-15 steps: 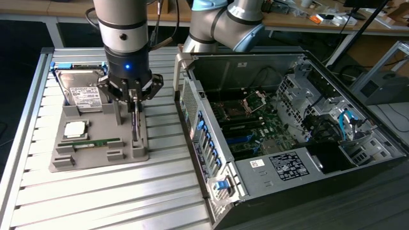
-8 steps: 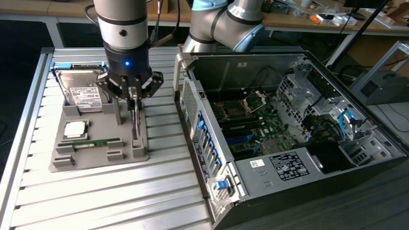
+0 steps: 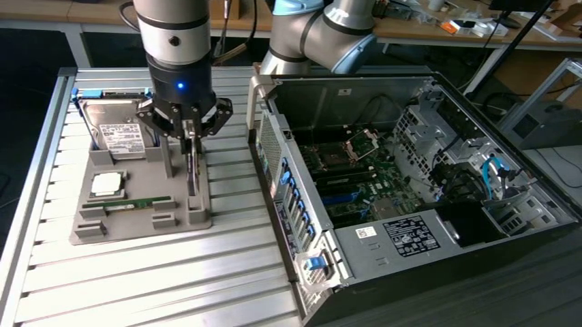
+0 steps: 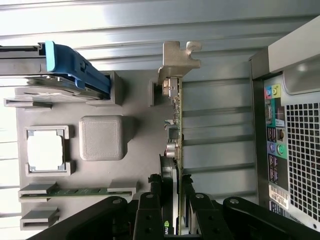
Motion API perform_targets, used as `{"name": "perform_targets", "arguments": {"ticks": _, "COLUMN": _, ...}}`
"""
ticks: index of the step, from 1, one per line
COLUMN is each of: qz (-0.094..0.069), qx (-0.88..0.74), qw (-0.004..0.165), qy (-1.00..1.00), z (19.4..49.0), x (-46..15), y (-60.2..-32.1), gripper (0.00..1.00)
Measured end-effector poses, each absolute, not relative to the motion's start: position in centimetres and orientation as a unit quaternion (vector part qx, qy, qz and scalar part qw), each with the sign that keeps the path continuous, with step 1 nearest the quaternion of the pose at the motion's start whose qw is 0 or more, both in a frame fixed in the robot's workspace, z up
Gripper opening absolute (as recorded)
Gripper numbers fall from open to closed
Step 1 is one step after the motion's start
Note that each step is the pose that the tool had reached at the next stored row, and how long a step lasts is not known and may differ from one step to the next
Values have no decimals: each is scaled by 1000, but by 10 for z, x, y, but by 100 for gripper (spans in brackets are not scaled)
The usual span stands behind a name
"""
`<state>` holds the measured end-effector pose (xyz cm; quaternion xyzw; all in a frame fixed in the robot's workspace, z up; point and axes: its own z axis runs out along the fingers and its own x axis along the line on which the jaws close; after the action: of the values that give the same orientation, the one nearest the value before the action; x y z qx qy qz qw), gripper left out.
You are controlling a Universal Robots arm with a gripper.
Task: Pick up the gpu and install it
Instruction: 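Pick up the gpu and move the gpu toward the slot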
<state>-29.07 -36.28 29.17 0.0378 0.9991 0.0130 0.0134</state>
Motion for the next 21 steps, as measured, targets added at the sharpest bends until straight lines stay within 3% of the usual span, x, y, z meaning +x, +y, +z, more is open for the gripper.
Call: {"name": "perform_targets", "arguments": {"ticks": 21, "qz": 17, "qx": 38, "qw": 13, "qy": 999, "z": 313, "x": -291, "y": -363, "gripper": 27}}
